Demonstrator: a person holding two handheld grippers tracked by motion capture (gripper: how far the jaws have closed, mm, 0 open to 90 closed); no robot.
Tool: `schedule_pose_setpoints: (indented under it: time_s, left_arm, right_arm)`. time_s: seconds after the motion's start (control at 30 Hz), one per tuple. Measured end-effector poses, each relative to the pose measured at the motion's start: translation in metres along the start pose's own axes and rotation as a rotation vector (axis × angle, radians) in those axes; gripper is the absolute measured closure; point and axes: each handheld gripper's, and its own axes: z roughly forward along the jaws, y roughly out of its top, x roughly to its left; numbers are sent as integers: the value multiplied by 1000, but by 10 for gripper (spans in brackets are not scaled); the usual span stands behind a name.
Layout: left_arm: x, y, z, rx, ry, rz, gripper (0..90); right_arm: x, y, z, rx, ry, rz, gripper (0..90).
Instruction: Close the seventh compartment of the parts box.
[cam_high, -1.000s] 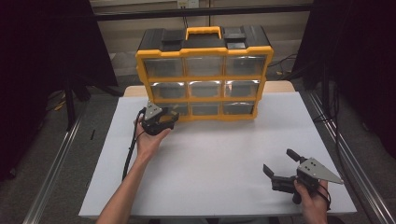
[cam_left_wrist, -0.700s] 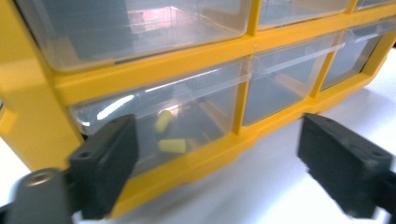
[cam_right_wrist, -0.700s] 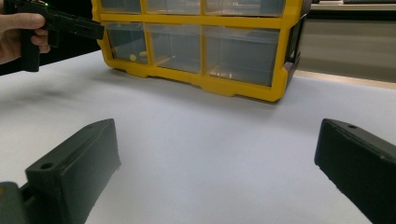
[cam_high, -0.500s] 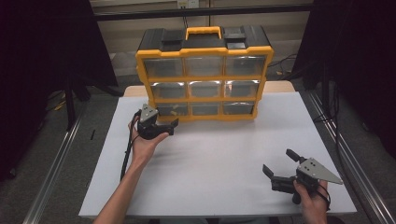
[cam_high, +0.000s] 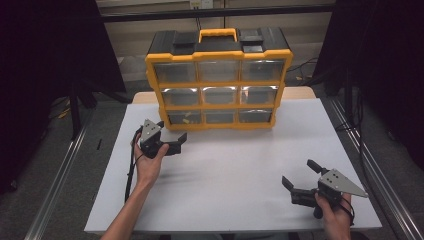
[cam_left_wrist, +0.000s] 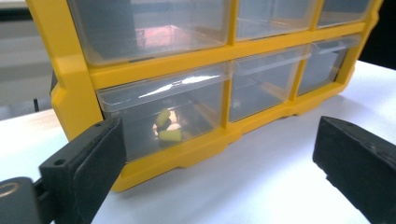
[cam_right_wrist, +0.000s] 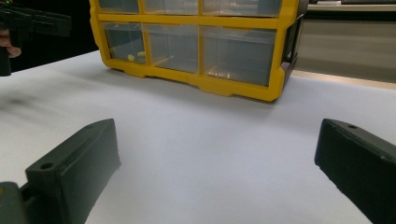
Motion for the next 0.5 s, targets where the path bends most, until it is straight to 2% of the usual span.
schedule_pose_setpoints:
  time_s: [0.07,0.17,0.2,0.27,0.3,0.33,0.43,0.5]
  left_arm:
    - [-1,-2,-4,-25,-31,-49,20]
    - [-5,-5,-11,-39,-21,-33,19]
    - [-5,-7,-14,-35,-18,-7,19]
    - [-7,-9,-17,-36,-7,1,20]
    - [-9,-10,-19,-39,-9,-17,20]
    - [-9,-11,-21,-36,-16,-19,20]
    - [-12,-16,-27,-43,-2,-45,20]
    - [-12,-19,-31,-30,3,-45,21]
  right_arm:
    - [0,0,0,1,0,-2,0]
    - [0,0,0,2,-1,-3,0]
    - [0,0,1,2,-1,-3,0]
    - [0,0,0,3,-4,0,0]
    - [-1,0,0,2,-5,-1,0]
    - [-1,0,0,2,-6,-3,0]
    - [-1,0,0,3,-7,-3,0]
    - [-1,0,0,3,-7,-2,0]
